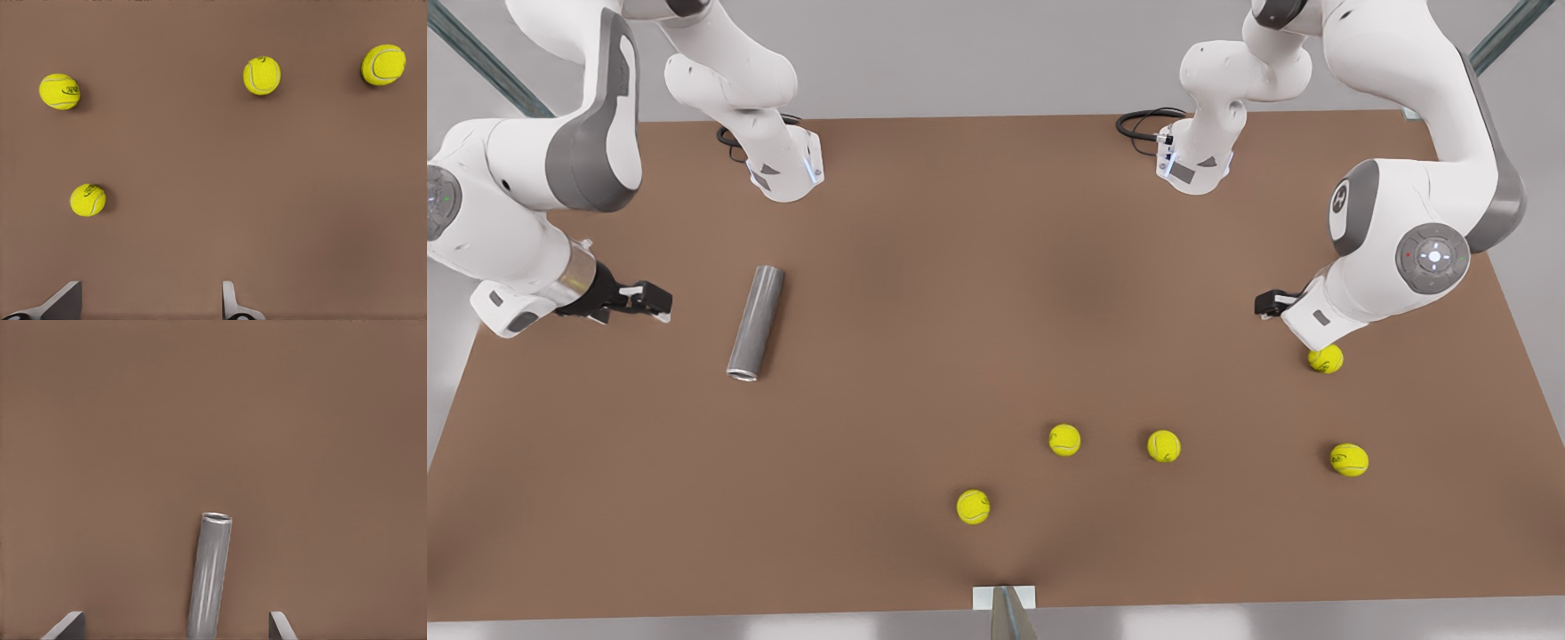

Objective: Put the tennis tube upright

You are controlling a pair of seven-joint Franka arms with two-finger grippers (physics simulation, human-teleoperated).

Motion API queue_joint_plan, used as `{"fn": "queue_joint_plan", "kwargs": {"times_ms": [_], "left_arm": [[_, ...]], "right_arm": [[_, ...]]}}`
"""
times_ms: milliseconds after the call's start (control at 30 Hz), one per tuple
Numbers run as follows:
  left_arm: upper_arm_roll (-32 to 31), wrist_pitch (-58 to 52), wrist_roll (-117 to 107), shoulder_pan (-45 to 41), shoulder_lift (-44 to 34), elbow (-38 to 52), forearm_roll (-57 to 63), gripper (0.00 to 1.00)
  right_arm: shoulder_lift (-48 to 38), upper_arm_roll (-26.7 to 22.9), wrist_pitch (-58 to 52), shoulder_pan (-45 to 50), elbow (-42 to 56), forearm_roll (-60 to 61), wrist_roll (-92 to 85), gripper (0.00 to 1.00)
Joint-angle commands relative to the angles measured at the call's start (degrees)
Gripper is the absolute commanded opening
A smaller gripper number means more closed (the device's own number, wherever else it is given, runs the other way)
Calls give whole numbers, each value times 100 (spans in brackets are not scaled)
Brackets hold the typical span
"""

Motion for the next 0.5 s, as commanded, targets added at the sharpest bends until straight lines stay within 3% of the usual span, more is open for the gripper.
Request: {"fn": "queue_joint_plan", "kwargs": {"times_ms": [0, 67, 133, 267, 467], "left_arm": [[0, 0, 0, 1, 0, 0, 0, 100], [0, -9, 0, -7, 0, 0, 0, 100], [0, -9, 0, 1, 0, 0, 0, 100], [0, -9, 0, -7, 0, 0, 9, 100], [0, -9, 0, -7, 0, 0, 9, 100]], "right_arm": [[0, -9, -13, -78, -39, 1, 7, 100], [0, 17, 40, -52, -750, 53, -28, 100], [-9, 88, 724, 27, -2102, 246, 60, 100], [-132, 633, 2122, 1, -3905, 396, 684, 100], [-158, 633, 2615, -157, -4468, 361, 631, 100]]}}
